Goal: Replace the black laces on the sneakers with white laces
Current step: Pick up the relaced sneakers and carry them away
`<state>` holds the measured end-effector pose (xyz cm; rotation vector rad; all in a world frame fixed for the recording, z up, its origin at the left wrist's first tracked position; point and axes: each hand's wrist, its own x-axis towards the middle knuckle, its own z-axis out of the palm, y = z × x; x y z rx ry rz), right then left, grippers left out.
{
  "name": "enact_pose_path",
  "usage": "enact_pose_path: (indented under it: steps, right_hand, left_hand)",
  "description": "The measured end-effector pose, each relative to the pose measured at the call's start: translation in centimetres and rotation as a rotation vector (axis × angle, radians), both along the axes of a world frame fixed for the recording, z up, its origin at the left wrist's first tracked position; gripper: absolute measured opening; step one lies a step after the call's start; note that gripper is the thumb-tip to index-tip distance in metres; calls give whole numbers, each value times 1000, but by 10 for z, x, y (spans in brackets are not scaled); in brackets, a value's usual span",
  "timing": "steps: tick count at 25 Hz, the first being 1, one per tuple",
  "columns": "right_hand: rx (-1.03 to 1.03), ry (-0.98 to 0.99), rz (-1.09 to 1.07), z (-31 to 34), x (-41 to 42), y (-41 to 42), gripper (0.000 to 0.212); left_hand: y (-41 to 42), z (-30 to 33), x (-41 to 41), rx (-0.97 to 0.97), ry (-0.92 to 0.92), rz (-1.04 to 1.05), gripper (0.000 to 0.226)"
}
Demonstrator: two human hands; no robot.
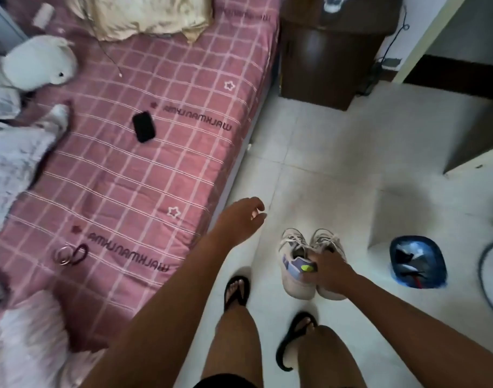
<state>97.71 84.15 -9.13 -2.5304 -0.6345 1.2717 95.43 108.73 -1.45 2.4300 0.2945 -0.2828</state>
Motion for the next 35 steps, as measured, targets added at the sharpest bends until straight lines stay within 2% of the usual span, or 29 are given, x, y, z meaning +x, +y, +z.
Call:
enact_pose_path:
  steps: [1, 4, 6, 8, 11, 15, 17, 19, 21, 23, 26, 31, 34, 35]
  right_hand:
    - [-22, -8, 31, 34, -7, 5, 57]
    - [-1, -48, 115, 107, -18, 29, 28]
    - [51, -78, 181, 132, -18, 49, 39]
    - [95, -120, 300, 141, -21, 70, 53]
    - [96, -170, 464, 144, -21, 97, 53]
    - [235, -211, 816, 151, -28, 161, 71]
    - [254, -217, 904, 146, -33, 192, 66]
    - [131, -168, 992, 143, -47, 209, 52]
    - [54, -104, 1166, 142, -68, 217, 53]
    - [31, -114, 1396, 147, -95, 226, 48]
    - [71, -131, 1591, 156, -162, 232, 21]
    - [69, -92, 1905, 158, -307, 202, 25]
    - [103, -3, 2040, 149, -413, 178, 22]
    - [140, 25, 2063, 149, -444, 172, 27]
  left_hand:
    - [6, 44, -16, -28, -37, 42, 21]
    - [24, 140, -63, -120, -174, 188, 21]
    - [39, 174, -97, -122, -252, 283, 20]
    - [54, 186, -138, -92, -308, 388, 19]
    - [64, 186, -199, -16, -291, 526, 21]
    - [60, 202, -275, 119, -299, 876, 19]
    - [42, 206, -306, 180, -337, 1097, 15]
    - [9, 205, -333, 186, -321, 1315, 12]
    - [-33, 200, -353, 198, -319, 1515, 8]
    - [-74, 197, -372, 193, -291, 1695, 5]
    - [-137, 196, -407, 154, -297, 1925, 9]
    - [-234, 188, -488, 106, -274, 2307, 12]
    - [-291, 181, -558, 101, -256, 2428, 12]
    - [-304, 180, -582, 106, -252, 2455, 13]
